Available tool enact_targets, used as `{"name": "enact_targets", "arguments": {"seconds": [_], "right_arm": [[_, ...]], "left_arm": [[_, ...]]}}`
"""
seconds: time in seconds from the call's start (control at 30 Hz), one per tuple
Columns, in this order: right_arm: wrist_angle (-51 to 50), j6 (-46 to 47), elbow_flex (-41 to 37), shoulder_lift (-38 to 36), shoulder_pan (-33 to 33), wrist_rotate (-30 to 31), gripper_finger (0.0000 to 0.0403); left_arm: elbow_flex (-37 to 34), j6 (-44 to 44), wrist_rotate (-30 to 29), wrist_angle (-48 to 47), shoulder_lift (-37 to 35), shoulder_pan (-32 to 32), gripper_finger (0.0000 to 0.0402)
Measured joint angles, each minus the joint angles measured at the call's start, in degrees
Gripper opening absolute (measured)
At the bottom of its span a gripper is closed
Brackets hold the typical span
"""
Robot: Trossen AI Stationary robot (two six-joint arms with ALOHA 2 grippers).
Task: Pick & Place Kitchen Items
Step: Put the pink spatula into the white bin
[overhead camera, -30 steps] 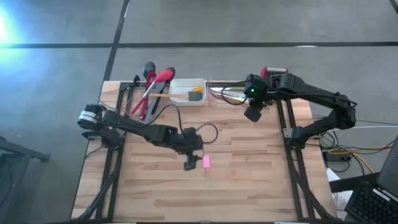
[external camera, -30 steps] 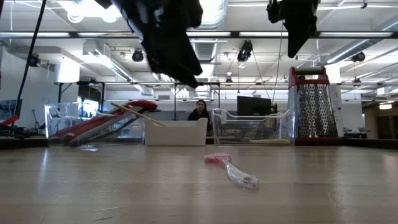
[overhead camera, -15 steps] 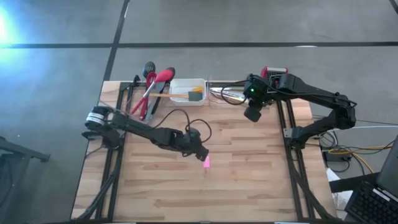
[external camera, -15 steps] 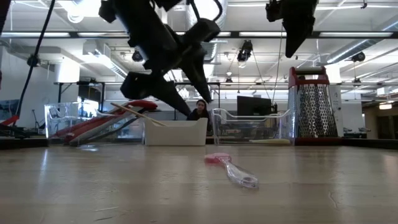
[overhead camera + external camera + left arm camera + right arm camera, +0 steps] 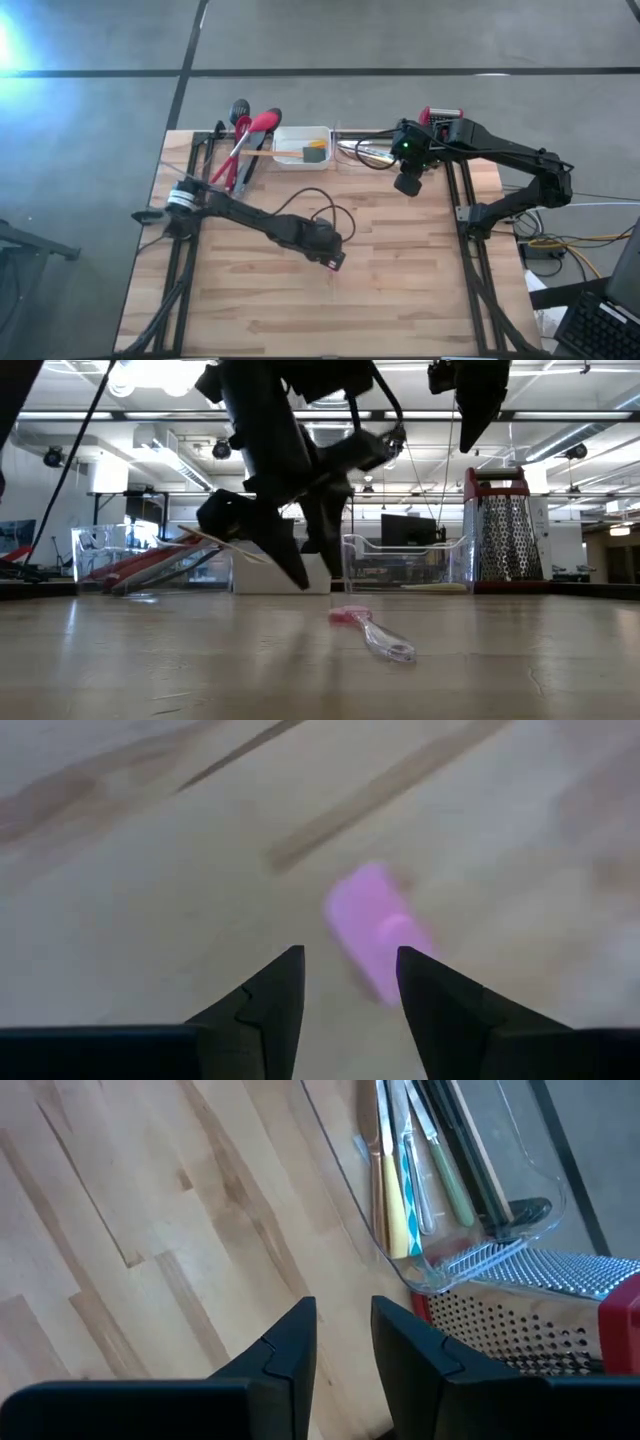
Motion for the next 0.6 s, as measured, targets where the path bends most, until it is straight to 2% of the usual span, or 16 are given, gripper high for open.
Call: {"name": "enact_targets", "arguments": {"seconds": [0.1, 0.3, 0.6], "right_arm": [[0.0, 0.0, 0.0, 0.0, 0.0, 0.0, 0.0097], [0.0, -0.2, 0.0, 0.0, 0.0, 0.3, 0.0103], [0.0, 0.1, 0.0, 0.0, 0.0, 1.4, 0.0101]], "left_arm": [[3.2, -0.5, 0.3, -4.9, 2.8, -0.1, 0.0163], [7.2, 2.2, 5.2, -4.3, 6.2, -0.8, 0.0163], [6.8, 3.8, 5.2, -2.5, 7.0, -0.8, 0.0163]]}}
